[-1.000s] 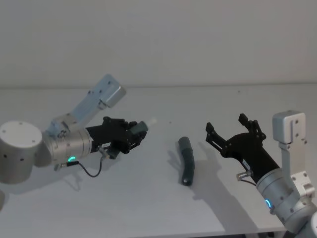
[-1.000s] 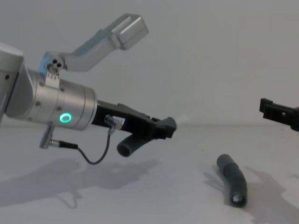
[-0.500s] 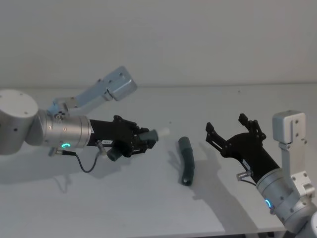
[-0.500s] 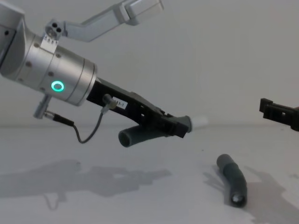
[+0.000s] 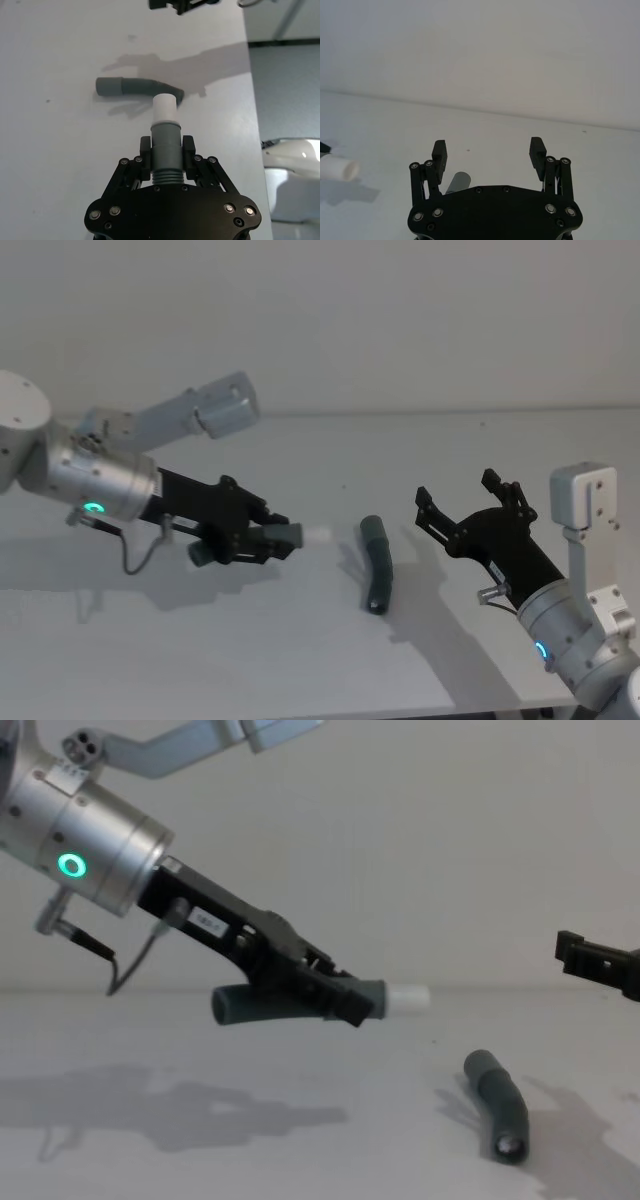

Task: Use both hands to pick up one end of the pipe from the table, align the ends, and insert them.

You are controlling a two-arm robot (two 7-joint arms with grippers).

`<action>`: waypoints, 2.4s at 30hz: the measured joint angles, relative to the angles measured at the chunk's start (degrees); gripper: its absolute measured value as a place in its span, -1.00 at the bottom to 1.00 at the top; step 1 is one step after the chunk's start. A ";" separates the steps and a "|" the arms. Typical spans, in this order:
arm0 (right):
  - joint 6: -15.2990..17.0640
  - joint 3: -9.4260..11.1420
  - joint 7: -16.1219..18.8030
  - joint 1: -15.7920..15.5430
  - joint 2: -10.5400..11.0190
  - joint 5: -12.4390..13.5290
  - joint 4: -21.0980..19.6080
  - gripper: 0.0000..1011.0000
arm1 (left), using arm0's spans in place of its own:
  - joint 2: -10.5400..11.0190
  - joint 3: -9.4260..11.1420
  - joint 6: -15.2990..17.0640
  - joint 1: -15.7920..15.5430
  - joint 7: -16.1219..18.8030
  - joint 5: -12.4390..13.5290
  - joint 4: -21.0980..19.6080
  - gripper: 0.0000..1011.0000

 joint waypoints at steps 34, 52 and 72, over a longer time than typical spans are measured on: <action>0.24 -0.01 0.01 0.06 -0.08 0.00 -0.12 0.99 | -1.20 1.57 -18.04 -3.78 -7.96 -3.20 15.42 -0.34; 13.67 -4.96 -1.07 4.29 -1.63 -2.45 -2.78 0.98 | -2.02 1.56 -20.04 -3.72 -7.60 -3.75 17.14 -0.34; 24.40 -10.98 -5.31 8.96 -3.58 -10.01 1.57 0.99 | -2.22 1.57 -20.57 -3.71 -7.50 -3.90 17.55 -0.34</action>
